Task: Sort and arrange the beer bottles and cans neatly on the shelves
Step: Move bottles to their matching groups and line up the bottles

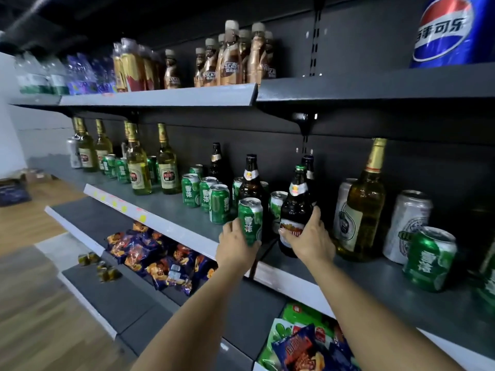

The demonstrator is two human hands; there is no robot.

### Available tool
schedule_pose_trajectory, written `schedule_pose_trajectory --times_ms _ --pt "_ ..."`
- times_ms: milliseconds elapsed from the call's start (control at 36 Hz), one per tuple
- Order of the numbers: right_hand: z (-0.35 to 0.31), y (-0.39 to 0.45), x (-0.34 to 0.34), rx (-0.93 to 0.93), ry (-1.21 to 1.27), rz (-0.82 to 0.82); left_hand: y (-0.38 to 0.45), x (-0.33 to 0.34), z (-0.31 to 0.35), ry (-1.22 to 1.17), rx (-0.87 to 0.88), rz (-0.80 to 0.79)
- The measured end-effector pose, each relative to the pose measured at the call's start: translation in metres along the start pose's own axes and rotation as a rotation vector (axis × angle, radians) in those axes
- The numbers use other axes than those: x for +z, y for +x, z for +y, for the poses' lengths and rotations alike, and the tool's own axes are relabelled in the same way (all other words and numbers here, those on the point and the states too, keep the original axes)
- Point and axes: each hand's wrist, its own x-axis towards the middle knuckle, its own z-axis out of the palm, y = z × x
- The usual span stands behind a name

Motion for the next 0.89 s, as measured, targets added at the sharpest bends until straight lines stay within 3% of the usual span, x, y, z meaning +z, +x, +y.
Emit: schedule_pose_trajectory --times_ms 167,333,556,889 --pt "-0.008 0.011 0.009 0.079 0.061 0.067 0.030 0.008 -0.003 -0.258 -0.147 -0.044" --pt "-0.013 0.016 0.022 0.096 0.041 0.138 0.067 0.020 -0.011 -0.441 -0.142 -0.067" --pt "-0.015 0.015 0.032 0.125 0.061 0.233 0.085 0.032 -0.025 -0.475 -0.061 -0.068" --pt "-0.020 0.013 0.035 0.163 0.122 0.254 0.099 0.002 -0.064 -0.402 -0.192 0.090"
